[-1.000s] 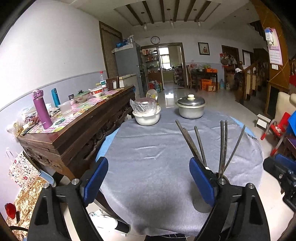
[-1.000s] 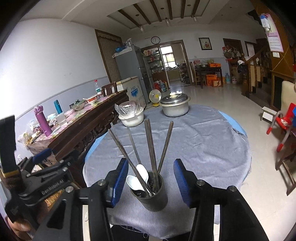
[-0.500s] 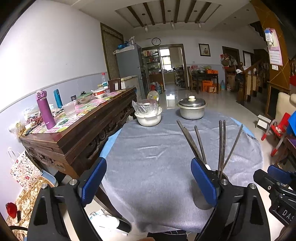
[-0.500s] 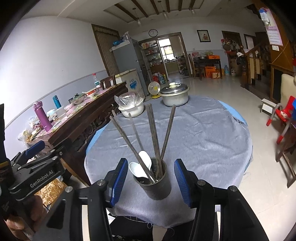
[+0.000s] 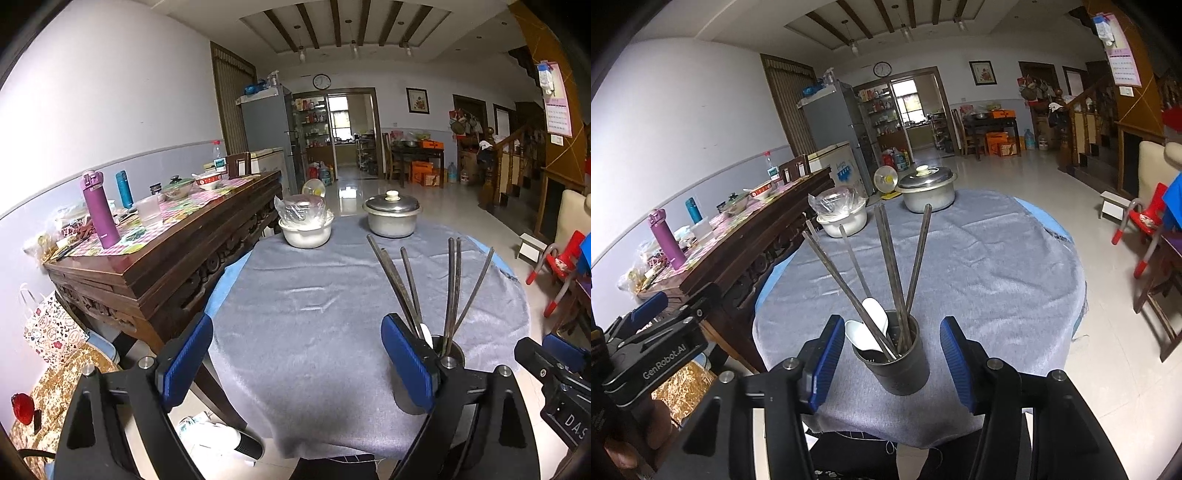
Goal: Organize utensils
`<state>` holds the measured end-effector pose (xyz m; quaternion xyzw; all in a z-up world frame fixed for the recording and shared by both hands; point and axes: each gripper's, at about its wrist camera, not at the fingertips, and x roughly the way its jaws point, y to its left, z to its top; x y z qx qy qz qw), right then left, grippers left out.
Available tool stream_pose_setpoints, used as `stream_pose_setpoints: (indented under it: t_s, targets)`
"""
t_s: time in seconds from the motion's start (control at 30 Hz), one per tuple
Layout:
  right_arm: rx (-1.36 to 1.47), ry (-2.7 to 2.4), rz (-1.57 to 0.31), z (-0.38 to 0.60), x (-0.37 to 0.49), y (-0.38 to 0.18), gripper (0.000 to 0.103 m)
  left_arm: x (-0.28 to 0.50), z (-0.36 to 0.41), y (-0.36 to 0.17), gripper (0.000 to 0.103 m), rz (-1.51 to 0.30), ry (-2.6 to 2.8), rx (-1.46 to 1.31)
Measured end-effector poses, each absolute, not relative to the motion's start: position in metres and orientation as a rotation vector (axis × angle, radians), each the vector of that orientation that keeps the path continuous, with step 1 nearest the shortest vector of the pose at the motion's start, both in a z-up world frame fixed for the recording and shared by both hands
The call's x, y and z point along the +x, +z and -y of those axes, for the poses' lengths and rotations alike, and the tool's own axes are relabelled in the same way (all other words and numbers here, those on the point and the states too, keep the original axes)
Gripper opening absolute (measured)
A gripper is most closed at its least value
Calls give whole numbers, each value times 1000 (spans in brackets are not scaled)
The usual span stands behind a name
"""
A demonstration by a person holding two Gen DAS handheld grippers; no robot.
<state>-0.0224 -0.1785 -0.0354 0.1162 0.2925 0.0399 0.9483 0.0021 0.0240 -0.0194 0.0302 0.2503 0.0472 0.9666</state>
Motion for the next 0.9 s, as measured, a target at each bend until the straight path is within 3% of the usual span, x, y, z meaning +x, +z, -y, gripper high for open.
stream_pose_setpoints:
  t_s: [0.9]
  targets:
    - [221,93,-597,171,-23,-35,58,4,-34,-22,93,-504,113,48]
